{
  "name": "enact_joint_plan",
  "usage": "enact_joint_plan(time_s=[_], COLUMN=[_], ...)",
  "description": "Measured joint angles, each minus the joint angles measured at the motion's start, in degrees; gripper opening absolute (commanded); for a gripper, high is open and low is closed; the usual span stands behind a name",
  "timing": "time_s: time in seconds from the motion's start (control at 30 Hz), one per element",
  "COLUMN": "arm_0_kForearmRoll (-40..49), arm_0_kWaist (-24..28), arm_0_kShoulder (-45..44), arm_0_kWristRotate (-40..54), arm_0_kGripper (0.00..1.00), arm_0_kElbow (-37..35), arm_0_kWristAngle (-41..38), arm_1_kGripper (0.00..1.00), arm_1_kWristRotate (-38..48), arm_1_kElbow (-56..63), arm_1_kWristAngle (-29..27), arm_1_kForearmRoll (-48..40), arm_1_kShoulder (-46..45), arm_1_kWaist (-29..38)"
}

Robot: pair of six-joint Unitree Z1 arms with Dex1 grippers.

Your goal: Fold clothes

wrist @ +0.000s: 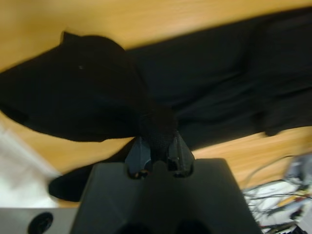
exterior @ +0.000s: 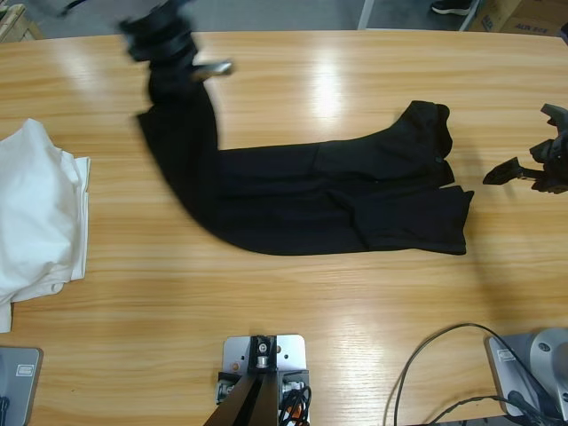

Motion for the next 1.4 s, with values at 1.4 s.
enact_joint_plan(time_s=[1.4], arm_0_kForearmRoll=[-35.92], arm_0_kWaist=[-14.85], arm_0_kShoulder=[17.26], arm_0_kWristRotate=[-17.16], arm_0_kGripper=[0.000], arm_0_kElbow=[-14.04], arm_0_kWristAngle=[-20.36], arm_1_kGripper=[1.000], arm_1_kWristRotate=[1.23], arm_1_kElbow=[0.16], arm_1_kWristAngle=[1.31], arm_1_kForearmRoll=[-1.94], arm_1_kShoulder=[0.99], arm_1_kWaist=[6.09])
